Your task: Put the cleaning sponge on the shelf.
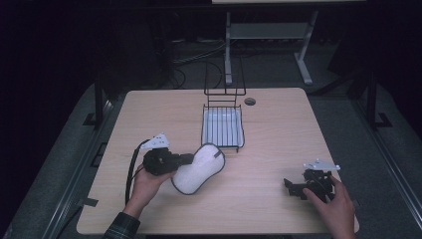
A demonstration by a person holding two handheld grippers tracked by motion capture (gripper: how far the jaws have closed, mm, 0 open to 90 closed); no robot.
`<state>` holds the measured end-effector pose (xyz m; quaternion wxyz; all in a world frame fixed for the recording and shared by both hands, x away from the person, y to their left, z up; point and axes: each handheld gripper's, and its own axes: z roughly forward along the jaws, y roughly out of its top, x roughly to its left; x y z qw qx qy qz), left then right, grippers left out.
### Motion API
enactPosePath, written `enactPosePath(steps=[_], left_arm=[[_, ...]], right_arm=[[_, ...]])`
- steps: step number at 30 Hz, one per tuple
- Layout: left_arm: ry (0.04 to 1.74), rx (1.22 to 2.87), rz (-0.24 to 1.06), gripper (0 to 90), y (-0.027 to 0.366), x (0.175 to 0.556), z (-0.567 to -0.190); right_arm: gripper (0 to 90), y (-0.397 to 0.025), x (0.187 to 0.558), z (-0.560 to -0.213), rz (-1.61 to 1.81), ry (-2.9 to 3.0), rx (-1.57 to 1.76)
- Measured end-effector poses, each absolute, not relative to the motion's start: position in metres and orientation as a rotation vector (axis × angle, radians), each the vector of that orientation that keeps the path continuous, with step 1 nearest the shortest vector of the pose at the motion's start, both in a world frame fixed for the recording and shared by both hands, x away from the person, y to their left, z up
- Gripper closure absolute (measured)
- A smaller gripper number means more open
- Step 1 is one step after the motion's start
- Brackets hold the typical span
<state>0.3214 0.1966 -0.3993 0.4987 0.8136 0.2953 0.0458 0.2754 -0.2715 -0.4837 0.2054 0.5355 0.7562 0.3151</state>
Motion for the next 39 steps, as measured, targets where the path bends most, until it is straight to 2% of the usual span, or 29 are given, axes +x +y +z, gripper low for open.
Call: enactPosePath(steps=[39], left_arm=[[0.73, 1.883, 0.158, 86.1, 0.18, 0.384, -0.375]], right_arm=[[0.0, -0.272, 0.275, -0.484, 0.876, 2.109, 1.49]])
